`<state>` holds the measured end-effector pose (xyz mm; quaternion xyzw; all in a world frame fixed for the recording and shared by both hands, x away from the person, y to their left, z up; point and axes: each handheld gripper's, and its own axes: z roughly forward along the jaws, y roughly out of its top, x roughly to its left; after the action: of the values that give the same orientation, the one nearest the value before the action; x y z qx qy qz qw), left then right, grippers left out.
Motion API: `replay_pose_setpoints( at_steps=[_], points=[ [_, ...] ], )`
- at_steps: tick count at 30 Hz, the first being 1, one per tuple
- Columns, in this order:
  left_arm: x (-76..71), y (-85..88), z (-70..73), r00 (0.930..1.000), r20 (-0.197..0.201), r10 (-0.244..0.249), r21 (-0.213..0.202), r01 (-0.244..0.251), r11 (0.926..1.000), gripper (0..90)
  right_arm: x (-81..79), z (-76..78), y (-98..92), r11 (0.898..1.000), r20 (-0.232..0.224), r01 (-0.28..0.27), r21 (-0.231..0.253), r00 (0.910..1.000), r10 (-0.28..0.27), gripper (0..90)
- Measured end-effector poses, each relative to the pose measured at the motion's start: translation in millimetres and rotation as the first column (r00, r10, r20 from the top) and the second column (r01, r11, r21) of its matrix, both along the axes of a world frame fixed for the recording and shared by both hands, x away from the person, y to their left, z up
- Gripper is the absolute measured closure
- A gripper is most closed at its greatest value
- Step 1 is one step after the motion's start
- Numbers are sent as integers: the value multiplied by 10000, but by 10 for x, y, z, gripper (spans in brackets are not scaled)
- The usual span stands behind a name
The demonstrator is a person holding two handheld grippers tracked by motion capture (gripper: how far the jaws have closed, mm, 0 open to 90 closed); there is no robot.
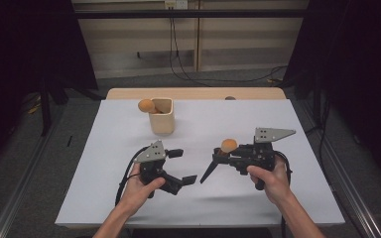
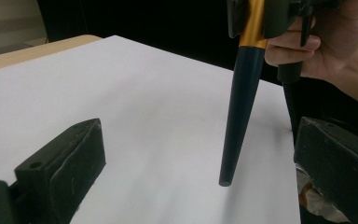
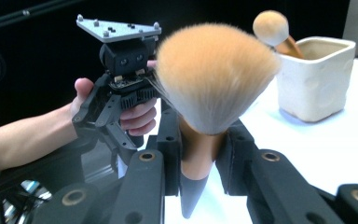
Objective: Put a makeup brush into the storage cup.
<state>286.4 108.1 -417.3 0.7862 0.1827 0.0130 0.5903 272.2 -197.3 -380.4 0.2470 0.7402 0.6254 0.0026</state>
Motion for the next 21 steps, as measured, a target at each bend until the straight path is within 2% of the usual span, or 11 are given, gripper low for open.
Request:
replay_pose_setpoints(
  at_steps=[7,12,15,21],
  points=[
    [-13,-52,2,9998,210,-19,194,15,9998,20,66,59,56,9969,-168,-122,-783,9998,109,731],
    [-23,-81,1,9996,289,-46,267,39,9996,20,100,95,95,9923,-323,-433,-1163,9987,398,730],
    [-26,-100,-4,9996,279,-58,291,50,9996,20,113,118,136,9856,-439,-670,-1551,9972,609,730],
    [-39,-135,-27,9996,231,-186,448,176,9988,20,117,149,225,9656,-667,-876,-2449,9951,733,730]
  ],
)
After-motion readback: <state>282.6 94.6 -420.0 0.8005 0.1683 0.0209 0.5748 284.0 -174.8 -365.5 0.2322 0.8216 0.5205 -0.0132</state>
